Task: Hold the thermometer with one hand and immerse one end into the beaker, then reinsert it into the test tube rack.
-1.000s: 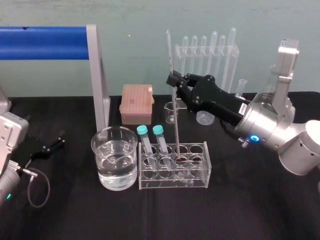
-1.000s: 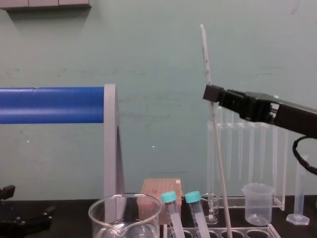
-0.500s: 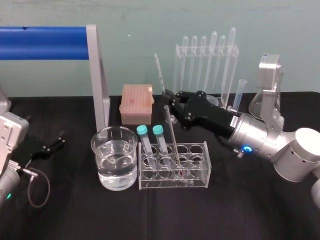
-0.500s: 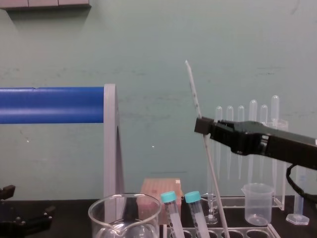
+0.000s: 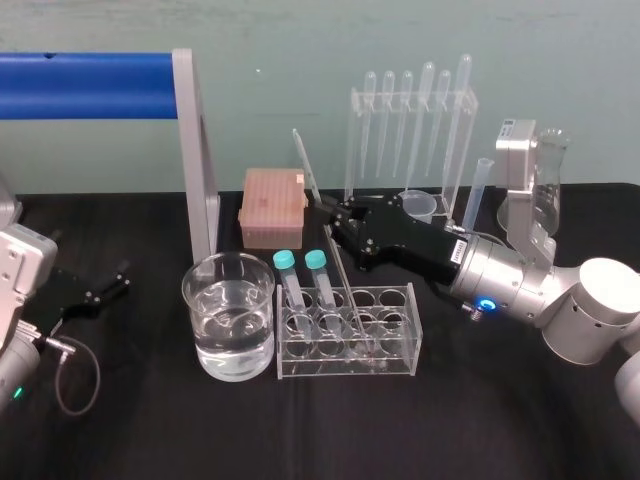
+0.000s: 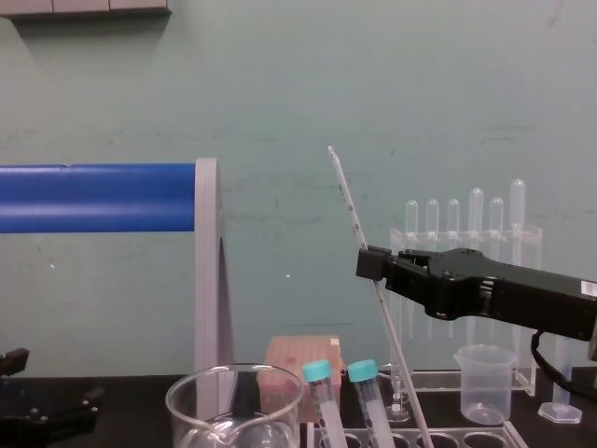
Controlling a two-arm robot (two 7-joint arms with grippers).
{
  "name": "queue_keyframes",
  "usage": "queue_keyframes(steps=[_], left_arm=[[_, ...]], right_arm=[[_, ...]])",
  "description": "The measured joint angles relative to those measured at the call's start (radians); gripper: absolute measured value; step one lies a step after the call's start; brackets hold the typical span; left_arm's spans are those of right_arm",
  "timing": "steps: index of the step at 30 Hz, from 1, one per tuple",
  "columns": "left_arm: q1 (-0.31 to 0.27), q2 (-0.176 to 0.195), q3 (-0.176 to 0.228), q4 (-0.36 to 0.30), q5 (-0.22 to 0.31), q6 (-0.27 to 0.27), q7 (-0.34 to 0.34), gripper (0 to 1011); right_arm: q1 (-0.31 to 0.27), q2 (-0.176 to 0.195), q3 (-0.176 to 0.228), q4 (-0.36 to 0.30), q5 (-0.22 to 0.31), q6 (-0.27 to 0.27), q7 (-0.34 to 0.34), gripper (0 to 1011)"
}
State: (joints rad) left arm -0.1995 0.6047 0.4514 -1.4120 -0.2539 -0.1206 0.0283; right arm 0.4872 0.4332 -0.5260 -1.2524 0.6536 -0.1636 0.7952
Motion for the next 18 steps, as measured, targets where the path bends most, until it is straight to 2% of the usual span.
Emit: queue_keyframes(steps=[7, 10, 11, 14, 15, 18], left_arm=[[0.0, 0.0, 0.0, 0.0, 0.0, 0.0, 0.0, 1008], [0.0, 0.0, 0.0, 0.0, 0.0, 0.0, 0.0, 1008], [0.0, 0.0, 0.0, 0.0, 0.0, 0.0, 0.0, 1008], [0.0, 0.0, 0.0, 0.0, 0.0, 0.0, 0.0, 1008], [0.0, 0.0, 0.0, 0.0, 0.0, 0.0, 0.0, 1008], [0.0, 0.0, 0.0, 0.0, 0.0, 0.0, 0.0, 1008]], right_arm=[[0.0, 0.0, 0.0, 0.0, 0.001, 0.001, 0.0, 57], [0.0, 0.0, 0.0, 0.0, 0.002, 0.001, 0.0, 114], [0.0, 0.001, 0.0, 0.0, 0.002, 0.001, 0.0, 168], [0.0, 0.001, 0.0, 0.0, 0.003, 0.001, 0.0, 242], [0.0, 0.001, 0.001, 0.0, 0.003, 0.001, 0.0, 302], [-0.001, 0.001, 0.001, -0.001, 0.004, 0.002, 0.0, 362]])
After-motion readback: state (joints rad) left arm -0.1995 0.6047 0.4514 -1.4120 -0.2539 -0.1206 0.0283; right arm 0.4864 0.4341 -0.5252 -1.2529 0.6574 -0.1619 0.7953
